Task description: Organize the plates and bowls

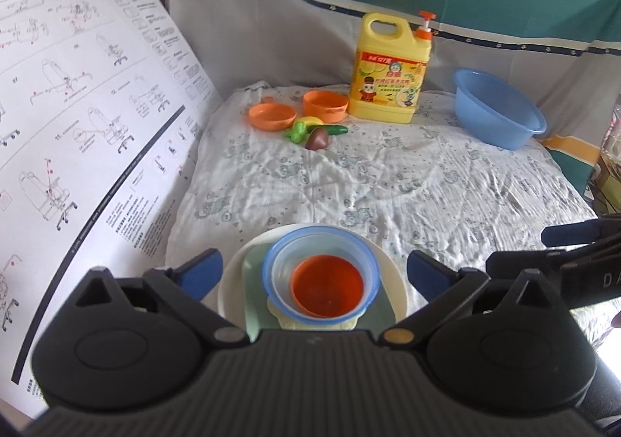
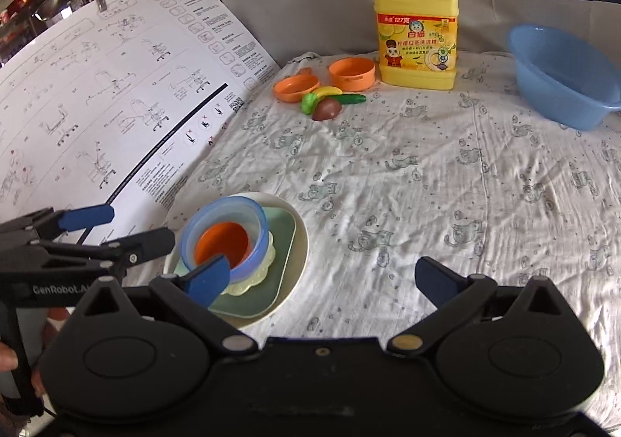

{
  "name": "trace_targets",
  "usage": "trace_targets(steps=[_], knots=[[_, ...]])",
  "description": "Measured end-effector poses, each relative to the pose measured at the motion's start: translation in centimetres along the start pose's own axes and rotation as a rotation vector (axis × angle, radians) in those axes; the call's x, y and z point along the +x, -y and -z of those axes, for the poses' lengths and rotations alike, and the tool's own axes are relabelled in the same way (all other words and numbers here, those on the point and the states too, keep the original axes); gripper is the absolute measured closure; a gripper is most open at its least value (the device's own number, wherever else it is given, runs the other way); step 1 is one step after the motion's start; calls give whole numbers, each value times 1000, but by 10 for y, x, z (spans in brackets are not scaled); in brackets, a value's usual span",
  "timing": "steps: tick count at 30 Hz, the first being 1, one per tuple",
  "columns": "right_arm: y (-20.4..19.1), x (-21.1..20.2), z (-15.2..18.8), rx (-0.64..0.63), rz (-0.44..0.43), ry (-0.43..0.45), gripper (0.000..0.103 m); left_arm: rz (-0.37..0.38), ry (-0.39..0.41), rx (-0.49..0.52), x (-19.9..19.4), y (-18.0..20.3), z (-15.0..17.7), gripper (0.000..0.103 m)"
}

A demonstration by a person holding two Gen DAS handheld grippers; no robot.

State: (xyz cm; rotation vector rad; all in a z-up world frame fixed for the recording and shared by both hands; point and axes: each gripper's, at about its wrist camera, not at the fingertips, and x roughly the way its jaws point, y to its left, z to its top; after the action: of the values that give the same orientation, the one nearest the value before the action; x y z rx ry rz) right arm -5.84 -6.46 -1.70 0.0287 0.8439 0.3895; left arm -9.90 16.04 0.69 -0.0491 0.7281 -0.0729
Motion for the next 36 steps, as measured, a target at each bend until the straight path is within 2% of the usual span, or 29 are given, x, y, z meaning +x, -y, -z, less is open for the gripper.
trace_targets(steps=[9, 15, 24, 36], knots=[[-11, -10, 25, -82, 45, -15, 0, -25, 33, 39, -10, 9, 15, 0], [-16, -5, 33, -111, 49, -41, 0, -20, -9, 5, -4, 2, 29, 0], [-11, 7, 34, -92, 74, -81, 0, -58, -31, 9, 5, -4, 45, 0], [-10, 22, 36, -84, 87, -130, 0, -26, -94, -16, 23, -10, 49, 0]])
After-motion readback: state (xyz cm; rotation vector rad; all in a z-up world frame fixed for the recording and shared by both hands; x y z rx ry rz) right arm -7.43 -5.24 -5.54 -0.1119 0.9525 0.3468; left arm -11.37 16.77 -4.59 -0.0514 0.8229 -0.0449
